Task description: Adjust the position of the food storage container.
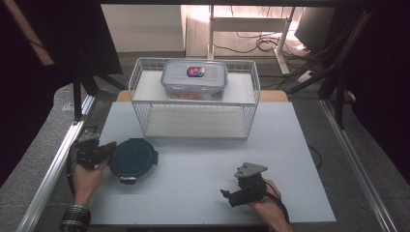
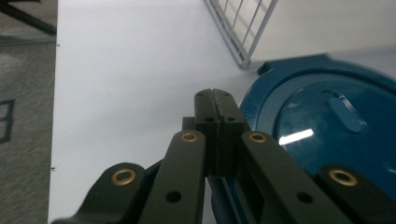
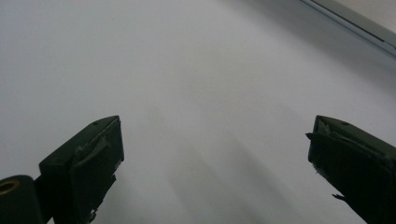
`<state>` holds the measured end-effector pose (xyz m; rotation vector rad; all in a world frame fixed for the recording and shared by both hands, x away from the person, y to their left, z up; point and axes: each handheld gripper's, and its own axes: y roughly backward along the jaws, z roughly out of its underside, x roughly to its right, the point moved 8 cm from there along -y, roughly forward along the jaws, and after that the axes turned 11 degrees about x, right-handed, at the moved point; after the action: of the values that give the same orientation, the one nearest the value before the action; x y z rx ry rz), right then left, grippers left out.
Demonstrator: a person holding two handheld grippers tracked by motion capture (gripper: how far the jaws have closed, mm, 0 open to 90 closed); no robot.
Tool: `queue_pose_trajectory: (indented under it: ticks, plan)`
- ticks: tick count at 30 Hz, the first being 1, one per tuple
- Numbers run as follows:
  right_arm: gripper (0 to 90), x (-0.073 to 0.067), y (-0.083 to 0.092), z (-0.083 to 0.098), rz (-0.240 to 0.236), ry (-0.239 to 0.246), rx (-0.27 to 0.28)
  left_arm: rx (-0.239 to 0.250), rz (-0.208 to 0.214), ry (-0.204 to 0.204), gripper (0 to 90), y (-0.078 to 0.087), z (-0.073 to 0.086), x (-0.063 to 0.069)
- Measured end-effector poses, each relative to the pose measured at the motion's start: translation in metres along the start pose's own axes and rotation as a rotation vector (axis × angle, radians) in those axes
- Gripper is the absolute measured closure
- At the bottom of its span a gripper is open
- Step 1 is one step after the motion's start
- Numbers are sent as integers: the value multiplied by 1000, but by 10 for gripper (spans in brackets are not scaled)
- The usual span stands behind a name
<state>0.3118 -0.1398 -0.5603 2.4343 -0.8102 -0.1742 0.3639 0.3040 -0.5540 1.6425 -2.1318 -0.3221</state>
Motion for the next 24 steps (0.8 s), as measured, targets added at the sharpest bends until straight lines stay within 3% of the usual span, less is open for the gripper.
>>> queue_pose_trajectory:
  ticks: [1, 4, 5, 6, 8, 9, 11, 12, 14, 15, 19, 23, 24]
  plan:
    - [35, 0, 0, 0, 0, 0, 0, 0, 0, 0, 900, 0, 0, 0]
    - [36, 2, 3, -1, 8, -1, 11, 6, -59, 1, 900, 14, 3, -11]
    - [36, 5, 4, 0, 10, -13, 10, -9, -65, 6, 900, 18, 7, -14]
    - [36, 6, 4, 0, 12, -16, 11, -57, -69, 9, 900, 20, 19, -17]
    - [36, 7, 4, 1, 14, -22, 10, -77, -62, 10, 900, 18, 24, -16]
    - [37, 7, 3, 0, 13, -25, 11, -108, -33, 8, 900, 14, 29, -9]
    - [37, 7, 3, 0, 13, -22, 12, -116, -37, 2, 900, 12, 30, -6]
    - [37, 7, 3, -1, 11, -16, 13, -124, -61, -10, 900, 11, 28, -4]
    - [37, 6, 2, 0, 9, -18, 10, -122, -52, 2, 900, 11, 29, -4]
    - [36, 7, 2, 0, 9, -22, 10, -118, -22, 37, 900, 10, 30, -2]
    - [37, 8, 1, 0, 12, -26, 12, -128, -5, 20, 900, 7, 30, 6]
    - [37, 8, 1, -1, 12, -30, 17, -137, 38, 16, 900, 1, 30, 21]
    - [37, 9, 2, -1, 16, -39, 23, -144, 62, 13, 900, -1, 30, 31]
